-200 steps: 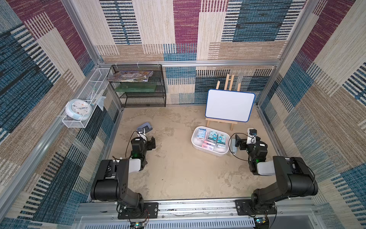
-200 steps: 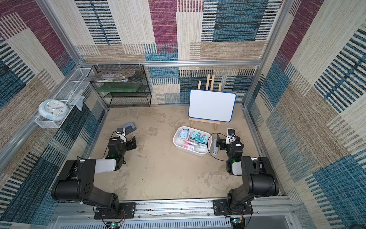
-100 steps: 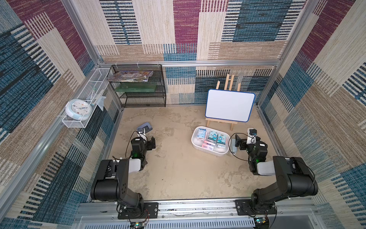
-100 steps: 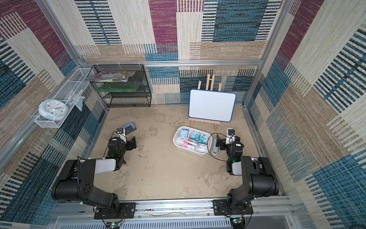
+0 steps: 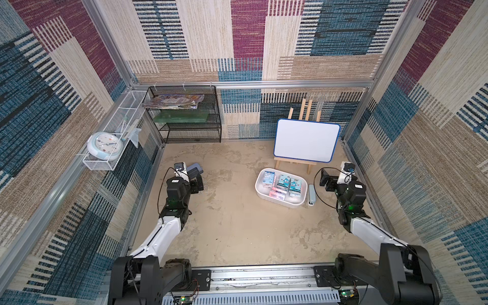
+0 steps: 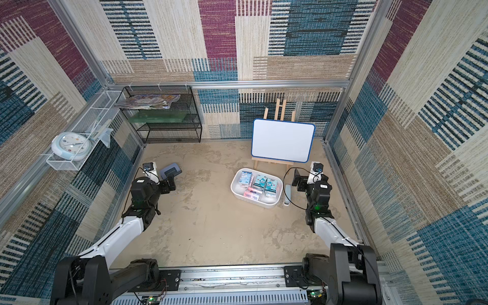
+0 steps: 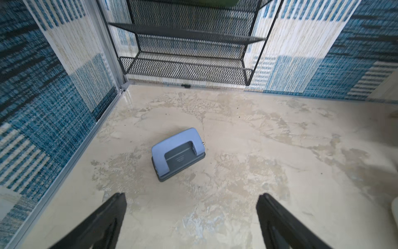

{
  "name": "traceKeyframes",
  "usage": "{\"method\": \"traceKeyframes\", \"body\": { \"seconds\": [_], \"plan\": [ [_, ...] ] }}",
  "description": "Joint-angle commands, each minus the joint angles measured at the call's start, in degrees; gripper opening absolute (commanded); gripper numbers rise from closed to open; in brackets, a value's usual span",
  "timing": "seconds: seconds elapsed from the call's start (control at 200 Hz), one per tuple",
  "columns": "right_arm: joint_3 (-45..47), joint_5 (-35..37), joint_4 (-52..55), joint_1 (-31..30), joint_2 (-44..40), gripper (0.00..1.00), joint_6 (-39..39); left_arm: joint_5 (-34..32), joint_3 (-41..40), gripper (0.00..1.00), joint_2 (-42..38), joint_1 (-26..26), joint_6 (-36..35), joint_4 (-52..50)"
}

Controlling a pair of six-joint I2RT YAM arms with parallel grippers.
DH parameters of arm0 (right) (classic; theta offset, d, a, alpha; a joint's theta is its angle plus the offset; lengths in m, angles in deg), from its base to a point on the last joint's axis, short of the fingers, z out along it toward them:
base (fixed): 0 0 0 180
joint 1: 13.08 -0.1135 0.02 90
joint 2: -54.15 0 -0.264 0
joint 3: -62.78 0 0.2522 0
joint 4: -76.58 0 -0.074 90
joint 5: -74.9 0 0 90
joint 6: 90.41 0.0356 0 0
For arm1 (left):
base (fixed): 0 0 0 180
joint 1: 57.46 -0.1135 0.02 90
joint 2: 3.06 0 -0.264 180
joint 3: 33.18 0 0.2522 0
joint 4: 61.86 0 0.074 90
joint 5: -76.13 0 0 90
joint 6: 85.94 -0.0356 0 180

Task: Take the pocket tissues out of the storage box
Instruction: Move the storage box to the center of the board.

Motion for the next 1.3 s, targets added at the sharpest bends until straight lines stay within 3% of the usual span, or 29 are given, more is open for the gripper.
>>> {"method": "traceKeyframes", "body": {
  "seconds": [0.0,0.23,0.426,0.616,0.896,1.297],
  "plan": [
    [-2.11,0.87,15.66,-0.06,-5.70,1.00,6.11,1.84,1.34,0.99,-4.49,-0.01,4.35,-11.23],
    [-7.87,1.48,37.48,-0.06,-17.09,1.00,17.44,7.03,3.28,1.00,-9.96,-0.01,10.95,-18.81],
    [-12.39,-4.58,47.41,-0.06,-17.28,0.97,25.73,11.74,2.83,0.99,-7.95,0.51,15.37,-19.03],
    [-12.32,-12.99,44.88,-0.06,-12.01,0.89,33.79,13.30,1.82,0.99,-4.45,1.45,17.90,-16.27],
    [-14.38,-17.24,40.73,-3.17,2.13,0.76,34.48,13.63,1.12,0.99,-0.09,2.52,19.90,-14.11],
    [-17.88,-11.06,43.66,-10.87,13.82,0.54,37.91,12.78,2.51,0.99,1.97,2.87,18.98,-15.42]
  ]
}}
